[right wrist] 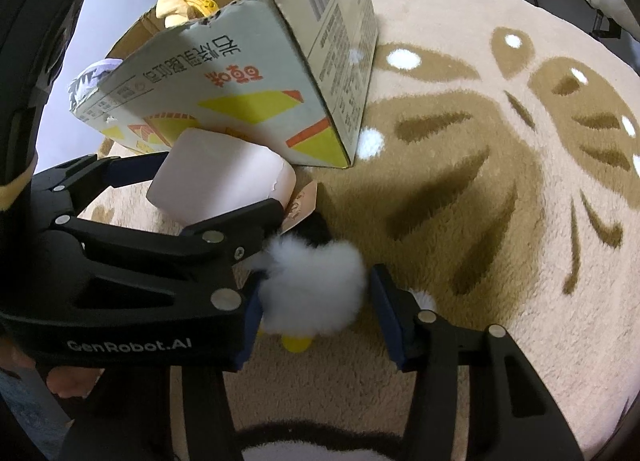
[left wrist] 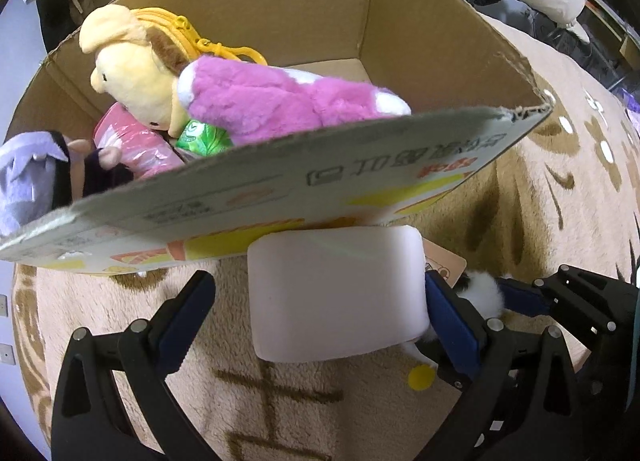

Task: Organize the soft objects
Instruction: 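Grasp the pink-white cushion with the left tool while the right tool grasps the white fluffy plush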

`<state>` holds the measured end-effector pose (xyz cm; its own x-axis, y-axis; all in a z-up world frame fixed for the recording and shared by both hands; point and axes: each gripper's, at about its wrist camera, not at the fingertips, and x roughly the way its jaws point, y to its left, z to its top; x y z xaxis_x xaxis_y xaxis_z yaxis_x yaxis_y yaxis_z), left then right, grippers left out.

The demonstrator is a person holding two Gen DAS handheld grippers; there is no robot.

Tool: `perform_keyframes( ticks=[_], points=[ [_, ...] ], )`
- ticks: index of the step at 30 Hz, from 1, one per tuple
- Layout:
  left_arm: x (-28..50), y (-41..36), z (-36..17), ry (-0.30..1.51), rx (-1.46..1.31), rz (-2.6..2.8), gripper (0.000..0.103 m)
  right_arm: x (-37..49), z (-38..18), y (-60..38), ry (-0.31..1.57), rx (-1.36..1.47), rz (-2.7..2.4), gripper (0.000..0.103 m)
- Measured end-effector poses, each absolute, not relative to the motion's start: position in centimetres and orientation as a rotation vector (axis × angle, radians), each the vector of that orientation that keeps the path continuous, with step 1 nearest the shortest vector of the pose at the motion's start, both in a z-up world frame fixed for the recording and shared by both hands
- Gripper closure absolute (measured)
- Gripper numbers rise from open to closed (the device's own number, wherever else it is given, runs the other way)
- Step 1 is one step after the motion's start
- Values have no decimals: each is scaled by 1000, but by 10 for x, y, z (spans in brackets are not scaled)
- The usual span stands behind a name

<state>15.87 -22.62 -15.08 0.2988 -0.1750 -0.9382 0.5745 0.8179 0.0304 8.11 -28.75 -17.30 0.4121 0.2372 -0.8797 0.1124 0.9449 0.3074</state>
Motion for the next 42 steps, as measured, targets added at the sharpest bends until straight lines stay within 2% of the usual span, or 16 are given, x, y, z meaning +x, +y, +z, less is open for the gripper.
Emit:
perform_keyframes(
  ticks=[5,8,10,14,16,20,21,25,42],
  points=[
    [158,-229,-154,1182,391,-513,6,85,-173,-287,1151,340,80,49],
    [160,-225,-158,1206,361,-535,16,86,-172,-288,1151,338,79,49],
    [158,-226,-160,1215,353,-553,30,86,-172,-286,1151,338,79,49],
    [150,-229,-160,1208,363,-567,42,84,-171,-289,1148,335,81,49],
    [145,-230,-159,1199,381,-574,50,84,-170,-289,1144,332,82,55],
    [134,-228,-151,1176,389,-555,53,84,-170,-291,1137,372,115,64],
    [131,-226,-151,1173,387,-552,54,84,-170,-291,1134,373,120,69],
    [123,-218,-144,1160,378,-531,56,82,-163,-286,1111,317,108,75],
    [114,-155,-92,1056,333,-418,57,59,-110,-288,934,283,83,77]
  ],
)
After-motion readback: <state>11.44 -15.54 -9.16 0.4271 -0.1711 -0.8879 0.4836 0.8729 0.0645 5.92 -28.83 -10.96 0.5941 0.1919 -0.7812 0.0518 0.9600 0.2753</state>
